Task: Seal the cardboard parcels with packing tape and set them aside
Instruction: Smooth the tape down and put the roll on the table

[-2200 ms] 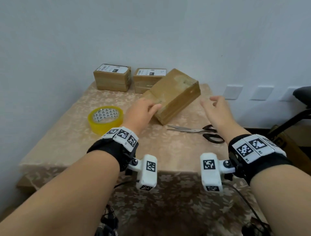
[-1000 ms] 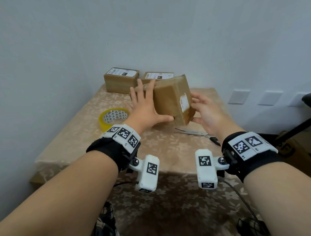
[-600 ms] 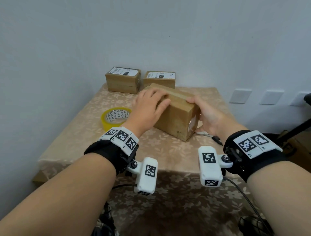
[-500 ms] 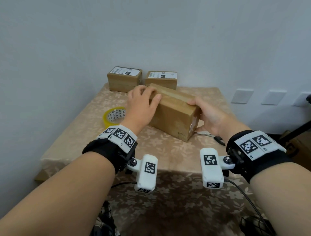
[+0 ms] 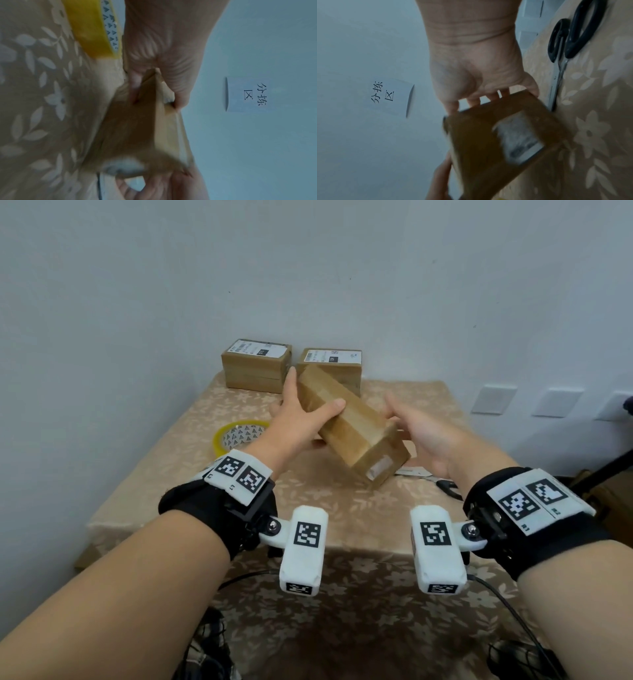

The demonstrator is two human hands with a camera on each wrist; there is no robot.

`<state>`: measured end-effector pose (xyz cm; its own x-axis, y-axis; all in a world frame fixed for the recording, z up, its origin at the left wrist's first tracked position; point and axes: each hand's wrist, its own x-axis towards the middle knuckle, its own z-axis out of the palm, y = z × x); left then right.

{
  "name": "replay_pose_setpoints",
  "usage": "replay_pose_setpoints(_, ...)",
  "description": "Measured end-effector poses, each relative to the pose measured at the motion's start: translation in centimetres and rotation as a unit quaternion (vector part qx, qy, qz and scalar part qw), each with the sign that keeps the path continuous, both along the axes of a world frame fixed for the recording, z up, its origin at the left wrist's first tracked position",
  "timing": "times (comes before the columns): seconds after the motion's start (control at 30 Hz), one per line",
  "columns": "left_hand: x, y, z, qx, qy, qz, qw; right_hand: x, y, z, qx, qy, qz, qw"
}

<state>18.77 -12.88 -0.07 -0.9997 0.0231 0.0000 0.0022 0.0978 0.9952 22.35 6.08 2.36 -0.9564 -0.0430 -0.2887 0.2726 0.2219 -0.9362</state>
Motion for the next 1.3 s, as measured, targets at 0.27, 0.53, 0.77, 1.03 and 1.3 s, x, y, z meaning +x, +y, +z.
replay_pose_setpoints(0.27,0.8,0.0,1.8,-0.064,0.090,-0.005,0.994,-0.1,0.0,-1.7,-0.028,0.000,-0.054,0.998)
replay_pose_setpoints(0.53,1.2,-0.8,2.1,-0.177,0.126,-0.086,0.972,-0.3,0.9,-1.8,0.002,0.007,-0.025,1.000)
replay_pose_setpoints(0.77,1.6,-1.1,3.0,-0.328,0.230,-0.107,0.910,-0.1,-0.1,0.9,-0.056,0.098,-0.153,0.982)
replay_pose_setpoints(1.03,2.0,-1.2,3.1,-0.366,0.266,-0.129,0.882,-0.4,0.3,1.4,-0.052,0.111,-0.172,0.977)
replay_pose_setpoints(1.3,2.4,1.1,4.4,-0.271,0.292,-0.022,0.917,-0.4,-1.8,1.6,0.046,0.300,-0.120,0.945)
